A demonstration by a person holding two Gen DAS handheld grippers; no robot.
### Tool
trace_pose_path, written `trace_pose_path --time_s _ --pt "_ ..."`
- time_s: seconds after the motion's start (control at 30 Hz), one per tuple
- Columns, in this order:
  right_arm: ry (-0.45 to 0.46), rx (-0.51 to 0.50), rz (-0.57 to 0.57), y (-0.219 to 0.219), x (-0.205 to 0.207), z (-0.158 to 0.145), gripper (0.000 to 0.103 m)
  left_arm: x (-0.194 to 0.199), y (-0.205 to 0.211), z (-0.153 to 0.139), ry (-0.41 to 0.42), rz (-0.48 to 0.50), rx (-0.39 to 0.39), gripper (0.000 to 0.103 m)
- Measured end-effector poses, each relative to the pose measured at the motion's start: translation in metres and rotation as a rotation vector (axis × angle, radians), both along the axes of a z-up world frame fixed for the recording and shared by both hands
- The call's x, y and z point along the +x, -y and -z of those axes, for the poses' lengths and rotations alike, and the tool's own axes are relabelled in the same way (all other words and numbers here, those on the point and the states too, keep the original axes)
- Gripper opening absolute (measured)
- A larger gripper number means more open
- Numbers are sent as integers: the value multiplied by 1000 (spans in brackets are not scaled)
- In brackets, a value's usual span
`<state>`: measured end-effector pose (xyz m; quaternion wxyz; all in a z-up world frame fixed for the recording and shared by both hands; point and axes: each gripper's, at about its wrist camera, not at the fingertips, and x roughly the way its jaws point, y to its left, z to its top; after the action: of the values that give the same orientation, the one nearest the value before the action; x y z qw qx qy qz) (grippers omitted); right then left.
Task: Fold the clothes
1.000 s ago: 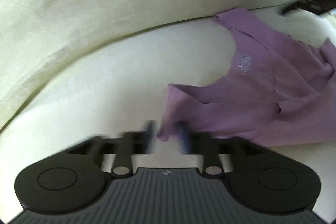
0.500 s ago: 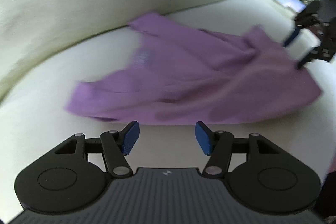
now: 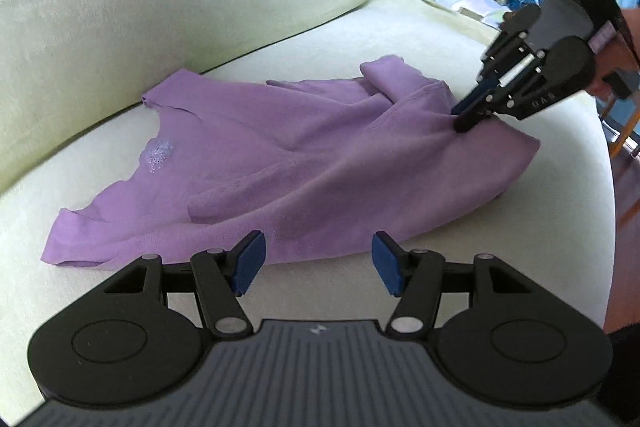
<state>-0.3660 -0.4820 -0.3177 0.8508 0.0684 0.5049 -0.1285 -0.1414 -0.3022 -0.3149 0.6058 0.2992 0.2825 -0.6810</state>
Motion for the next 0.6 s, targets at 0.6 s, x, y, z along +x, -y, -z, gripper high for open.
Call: trace_pose_path --time_s 0.6 --pt "272 -129 196 -121 -47 -22 3 -34 -68 22 118 -68 -197 62"
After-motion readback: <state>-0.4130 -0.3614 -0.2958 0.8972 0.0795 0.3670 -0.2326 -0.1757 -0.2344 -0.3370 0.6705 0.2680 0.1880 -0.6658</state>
